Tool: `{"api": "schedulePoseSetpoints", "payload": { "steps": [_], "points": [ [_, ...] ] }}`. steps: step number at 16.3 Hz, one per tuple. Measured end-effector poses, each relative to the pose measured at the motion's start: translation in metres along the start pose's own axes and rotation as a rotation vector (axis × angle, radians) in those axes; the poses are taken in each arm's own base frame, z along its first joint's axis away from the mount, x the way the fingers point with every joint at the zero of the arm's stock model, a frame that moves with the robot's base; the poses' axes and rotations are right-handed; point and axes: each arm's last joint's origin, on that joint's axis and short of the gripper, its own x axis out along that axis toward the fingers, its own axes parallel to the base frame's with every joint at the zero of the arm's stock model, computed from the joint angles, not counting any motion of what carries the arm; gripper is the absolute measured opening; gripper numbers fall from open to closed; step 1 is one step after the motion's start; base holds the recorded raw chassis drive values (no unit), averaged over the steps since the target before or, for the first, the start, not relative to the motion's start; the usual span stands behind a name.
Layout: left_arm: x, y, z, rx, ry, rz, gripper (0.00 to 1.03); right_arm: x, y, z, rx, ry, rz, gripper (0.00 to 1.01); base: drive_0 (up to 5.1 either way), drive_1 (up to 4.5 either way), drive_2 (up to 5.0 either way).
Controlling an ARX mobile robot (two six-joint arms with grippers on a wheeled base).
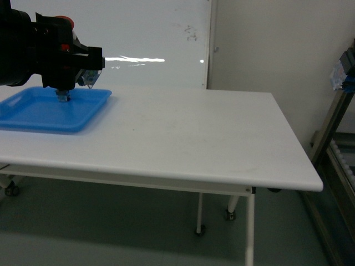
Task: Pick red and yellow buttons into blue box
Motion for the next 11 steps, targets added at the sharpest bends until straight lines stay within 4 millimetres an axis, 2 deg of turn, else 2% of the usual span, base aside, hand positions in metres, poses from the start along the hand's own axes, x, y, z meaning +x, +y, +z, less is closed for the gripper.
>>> {"api": "schedulePoseSetpoints", "payload": {
  "steps": [6,11],
  "points": [
    [-0.0002,0.0,-0.0001,0.0,0.001,0.0,0.24,0.0,-0.0003,-0.0003,0.0,0.003,-0.001,0.26,4.8,-3.16,-1.2],
    [-0.0002,-0.0005,-0.0003,0.0,0.003,-0.001,0.24,0.0,-0.0002,-0.0002,0.0,0.003,-0.003,0.26,4.7,-2.43,-2.4]
  ]
}}
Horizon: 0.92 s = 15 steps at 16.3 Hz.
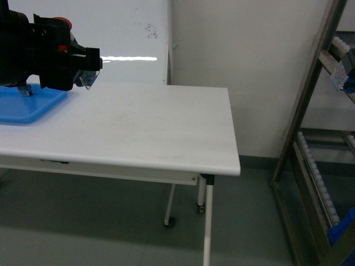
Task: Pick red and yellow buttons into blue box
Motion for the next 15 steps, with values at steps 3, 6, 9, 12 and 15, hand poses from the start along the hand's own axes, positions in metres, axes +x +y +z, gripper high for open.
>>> {"api": "schedulePoseSetpoints", "payload": {
  "steps": [3,6,9,12,15],
  "points": [
    [0.0,0.0,0.0,0.0,0.0,0.0,0.24,0.0,-0.0001,0.0003,0.0,-0.003,-0.001,0.26,4.7,-2.43,-2.4],
    [0.0,-0.0001,0.0,0.0,0.0,-0.001,0.24,0.0,0.0,0.0,0.0,0.0,0.0,0.26,4.7,-2.43,-2.4],
    [0.0,-0.0004,0.0001,0.0,-0.001,-0.001,0.24,0.0,0.0,0.0003,0.0,-0.003,0.0,0.26,4.7,-2.43,-2.4],
    [0.0,0.0,-0.0002,0.0,0.002,0.0,0.24,0.0,0.0,0.0,0.0,0.0,0.0,0.26,4.7,-2.43,-2.4],
    [-0.0001,-0.0003,0.0003,0.0,-0.002,-0.001,0.24,0.0,0.0,0.0003,0.0,-0.003,0.0,0.26,4.7,-2.43,-2.4]
  ]
}}
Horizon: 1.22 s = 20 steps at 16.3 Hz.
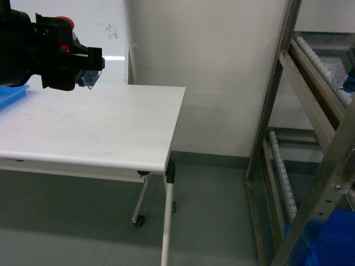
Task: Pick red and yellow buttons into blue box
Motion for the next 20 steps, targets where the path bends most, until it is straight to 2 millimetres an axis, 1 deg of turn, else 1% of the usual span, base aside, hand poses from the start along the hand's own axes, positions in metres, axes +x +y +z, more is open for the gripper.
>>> {"api": "schedulePoseSetpoints", "payload": {
  "steps": [20],
  "points": [
    [0.0,0.0,-0.0001,0.0,0.002,0.0,0.24,-0.0001,0.0001,0.0,0.0,-0.001,0.002,0.26,4.8,-3.47,-1.4]
  ]
}}
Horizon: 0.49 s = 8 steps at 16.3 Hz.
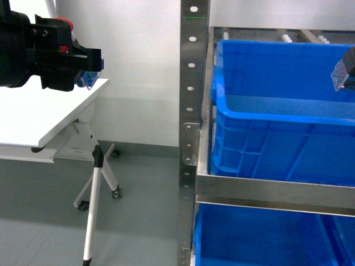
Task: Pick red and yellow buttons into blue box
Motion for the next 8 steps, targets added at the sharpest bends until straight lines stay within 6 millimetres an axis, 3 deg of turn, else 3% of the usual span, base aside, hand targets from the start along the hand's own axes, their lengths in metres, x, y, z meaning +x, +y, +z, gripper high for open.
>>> {"api": "schedulePoseSetpoints", "payload": {
  "steps": [8],
  "points": [
    [0.0,0.0006,0.0,0.0,0.001,0.002,0.24,-0.0001,0.0002,-0.001,0.001,0.009,0.001,0.26,4.8,-3.57,-1.3]
  ]
}}
